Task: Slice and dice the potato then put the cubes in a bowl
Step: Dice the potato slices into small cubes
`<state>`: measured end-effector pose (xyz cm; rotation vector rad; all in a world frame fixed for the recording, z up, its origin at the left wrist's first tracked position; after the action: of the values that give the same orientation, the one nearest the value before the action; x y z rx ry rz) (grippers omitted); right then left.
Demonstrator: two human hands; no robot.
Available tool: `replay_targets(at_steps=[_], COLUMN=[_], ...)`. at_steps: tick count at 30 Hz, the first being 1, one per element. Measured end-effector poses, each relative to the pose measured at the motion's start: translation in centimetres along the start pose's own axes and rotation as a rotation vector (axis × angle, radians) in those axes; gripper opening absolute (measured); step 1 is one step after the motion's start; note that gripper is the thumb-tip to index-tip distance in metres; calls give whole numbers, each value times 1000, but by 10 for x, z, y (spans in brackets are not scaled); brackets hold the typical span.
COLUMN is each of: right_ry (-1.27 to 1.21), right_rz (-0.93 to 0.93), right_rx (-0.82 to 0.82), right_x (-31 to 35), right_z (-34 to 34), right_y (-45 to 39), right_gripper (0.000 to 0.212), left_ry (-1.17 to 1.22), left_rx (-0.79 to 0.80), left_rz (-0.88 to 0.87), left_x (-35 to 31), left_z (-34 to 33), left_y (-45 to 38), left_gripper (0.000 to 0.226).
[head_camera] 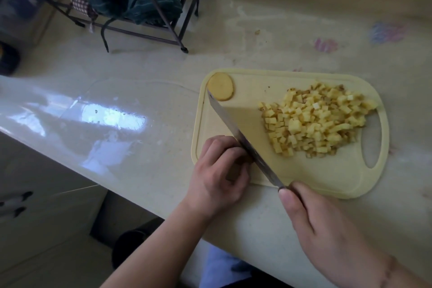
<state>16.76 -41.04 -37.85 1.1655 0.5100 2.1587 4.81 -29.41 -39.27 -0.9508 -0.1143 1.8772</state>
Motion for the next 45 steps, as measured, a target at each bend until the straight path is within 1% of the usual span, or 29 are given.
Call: replay_targets(at_steps=[6,12,15,19,22,24,26,30,35,39,45], right_ry=[-34,-40,1,24,30,32,53,35,0,-21,-4], right_rz=[-37,-16,-13,-40,-78,-92,-73,24,36,29,-19], right_rx=[-57,-23,-12,-2,14,24,33,5,-25,-33,16], right_x=[-4,-4,-3,-2,-3,-3,0,10,8,7,6], right_z=[7,9,8,7,6,6,3,-5,1,8,4], right_y=[8,16,18,22,26,26,18,-2,1,9,20], right_gripper=[47,50,59,58,50,51,56,45,40,44,55], left_ry=[-2,-20,-11,-6,1,8,20,30,-1,-52,-41], left_rx=[21,-14,-18,-29,-38,-41,-40,-39,-43,-84,-84], left_rz=[-13,-10,-7,-14,-22,-24,-22,-1,0,-17,8], left_x=[0,0,0,0,0,0,-1,0,0,0,2], left_z=[1,3,3,4,4,5,5,5,7,12,10], left_y=[3,5,5,5,4,3,3,4,8,16,18], left_gripper=[15,7,8,12,11,10,10,9,10,1,1])
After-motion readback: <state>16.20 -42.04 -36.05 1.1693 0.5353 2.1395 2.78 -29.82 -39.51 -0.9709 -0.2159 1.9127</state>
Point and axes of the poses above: each hand's wrist, its own y-axis away from the middle knuckle, its own z-axis out of the back of the hand, x = y × z, the point moved 8 cm from there along -y, towards the middle knuckle, and after that the axes turned 14 degrees about -z, right-handed, at the moved point
